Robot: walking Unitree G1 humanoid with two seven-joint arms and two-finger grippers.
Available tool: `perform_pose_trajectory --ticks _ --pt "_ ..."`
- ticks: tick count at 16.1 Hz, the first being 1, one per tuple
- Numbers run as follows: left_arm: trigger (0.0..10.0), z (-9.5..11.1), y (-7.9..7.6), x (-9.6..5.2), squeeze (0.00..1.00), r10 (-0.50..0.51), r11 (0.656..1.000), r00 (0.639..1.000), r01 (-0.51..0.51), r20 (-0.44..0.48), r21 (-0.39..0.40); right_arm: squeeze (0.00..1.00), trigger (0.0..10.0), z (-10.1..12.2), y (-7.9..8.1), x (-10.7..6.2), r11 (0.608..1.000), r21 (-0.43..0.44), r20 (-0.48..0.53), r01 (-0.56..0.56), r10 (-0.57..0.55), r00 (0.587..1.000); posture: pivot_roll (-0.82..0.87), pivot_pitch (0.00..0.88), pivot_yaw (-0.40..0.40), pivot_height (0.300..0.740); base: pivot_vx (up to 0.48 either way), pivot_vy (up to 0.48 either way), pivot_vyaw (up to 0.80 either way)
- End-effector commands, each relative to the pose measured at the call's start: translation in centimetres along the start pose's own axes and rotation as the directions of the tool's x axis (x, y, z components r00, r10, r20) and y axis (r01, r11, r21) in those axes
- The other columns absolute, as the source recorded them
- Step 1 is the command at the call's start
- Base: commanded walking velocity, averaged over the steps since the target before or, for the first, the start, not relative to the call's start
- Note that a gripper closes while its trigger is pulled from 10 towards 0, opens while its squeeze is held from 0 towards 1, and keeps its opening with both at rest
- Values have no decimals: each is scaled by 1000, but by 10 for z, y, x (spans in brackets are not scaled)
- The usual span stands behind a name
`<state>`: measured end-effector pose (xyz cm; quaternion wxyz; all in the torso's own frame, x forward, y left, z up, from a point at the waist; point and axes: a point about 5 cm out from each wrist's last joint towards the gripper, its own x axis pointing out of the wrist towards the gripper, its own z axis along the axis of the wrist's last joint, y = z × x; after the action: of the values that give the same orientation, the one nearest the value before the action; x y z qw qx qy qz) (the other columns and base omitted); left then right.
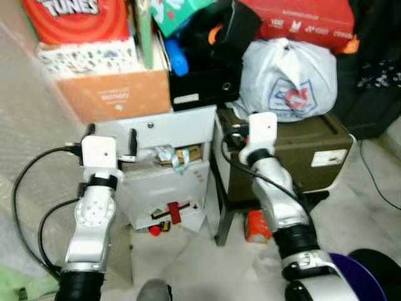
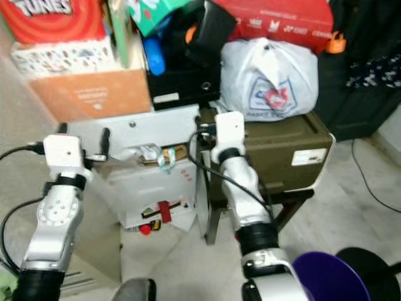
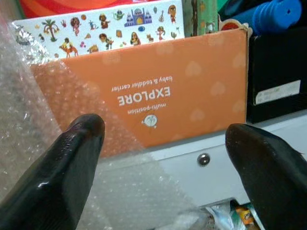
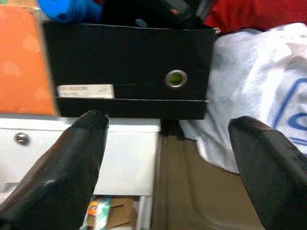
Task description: Clean up the room
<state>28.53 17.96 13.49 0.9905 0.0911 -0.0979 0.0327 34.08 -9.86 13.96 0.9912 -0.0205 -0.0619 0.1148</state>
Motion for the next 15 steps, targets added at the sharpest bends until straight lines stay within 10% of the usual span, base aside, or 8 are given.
perform_pose_trajectory --ticks 1,15 --pt "10000 2 -1 1 0 -12 1000 1000 12 0 4 0 10000 3 -3 2 1000 -2 6 7 -7 1000 69 0 -11 740 0 0 0" --pt "10000 1 0 2 0 -21 1000 1000 21 -16 16 0 10000 2 -3 2 1000 9 1 28 -28 1000 71 0 -3 740 0 -290 0"
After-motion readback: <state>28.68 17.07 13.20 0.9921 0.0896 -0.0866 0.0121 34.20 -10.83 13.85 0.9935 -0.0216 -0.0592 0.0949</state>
